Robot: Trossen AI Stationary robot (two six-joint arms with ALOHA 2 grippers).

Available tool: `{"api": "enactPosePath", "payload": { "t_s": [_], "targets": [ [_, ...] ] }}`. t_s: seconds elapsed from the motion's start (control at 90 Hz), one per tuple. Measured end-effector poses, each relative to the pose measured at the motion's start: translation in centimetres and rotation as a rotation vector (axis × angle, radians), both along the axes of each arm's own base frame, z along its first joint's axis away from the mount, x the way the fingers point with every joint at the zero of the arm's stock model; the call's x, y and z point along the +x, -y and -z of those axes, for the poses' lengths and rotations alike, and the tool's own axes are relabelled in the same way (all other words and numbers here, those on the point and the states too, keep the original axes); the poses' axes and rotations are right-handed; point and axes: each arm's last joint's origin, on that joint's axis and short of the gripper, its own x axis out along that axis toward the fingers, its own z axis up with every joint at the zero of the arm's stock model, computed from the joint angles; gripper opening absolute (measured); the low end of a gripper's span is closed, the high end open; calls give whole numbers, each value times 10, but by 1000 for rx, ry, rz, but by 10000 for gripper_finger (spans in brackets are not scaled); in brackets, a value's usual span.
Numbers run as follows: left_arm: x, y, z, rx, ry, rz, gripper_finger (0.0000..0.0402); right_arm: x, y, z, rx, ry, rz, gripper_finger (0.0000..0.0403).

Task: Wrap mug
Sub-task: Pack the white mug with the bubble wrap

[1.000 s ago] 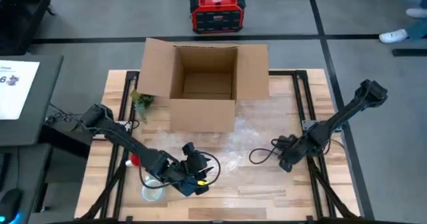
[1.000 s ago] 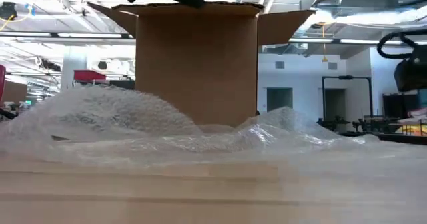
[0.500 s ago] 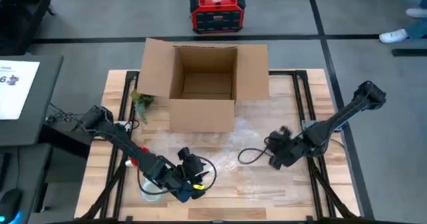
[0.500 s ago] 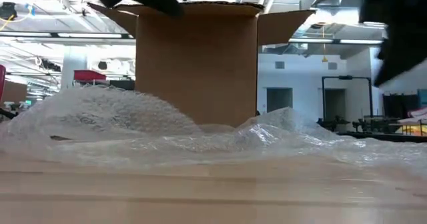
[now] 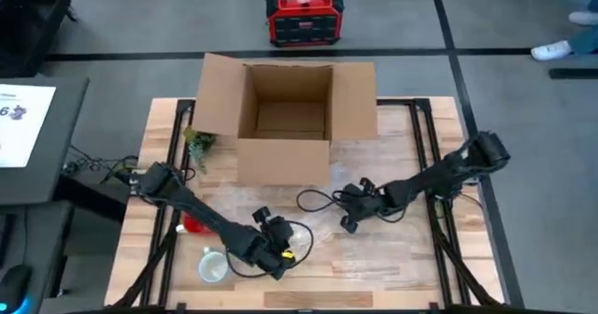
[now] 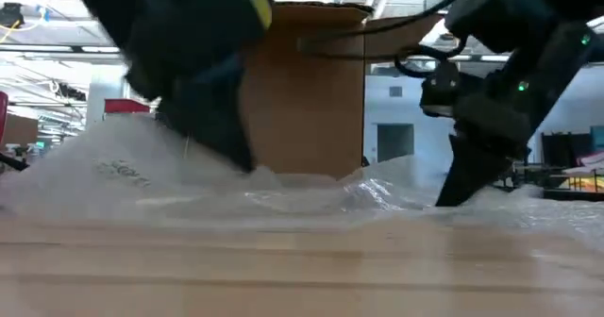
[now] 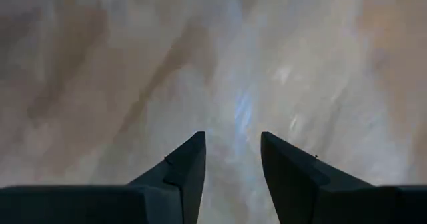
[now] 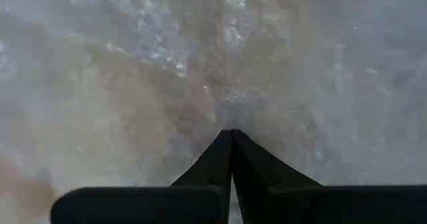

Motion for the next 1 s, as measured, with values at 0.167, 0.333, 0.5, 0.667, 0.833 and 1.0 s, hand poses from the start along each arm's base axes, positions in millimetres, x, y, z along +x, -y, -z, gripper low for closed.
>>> {"api": "enactPosePath", "payload": {
  "t_s": [0.167,0.333,0.5,0.667,0.833,1.0],
  "targets": [
    [-25,7,-14,42,-124,-83,122,-30,-14,-1,-86,-96,128,0],
    [-49,29,-41,177,-9,-146,122,-64,-30,-12,-94,-145,211,0],
    [-55,58,-70,218,201,-81,122,-84,-49,-26,8,-127,220,0],
    [-44,75,-94,212,343,9,122,-83,-70,-50,104,-59,141,0],
    [-41,77,-95,171,242,94,122,-66,-92,-76,198,-7,68,0],
    [-43,74,-93,174,225,73,122,-42,-115,-91,166,105,-117,0]
  ]
}}
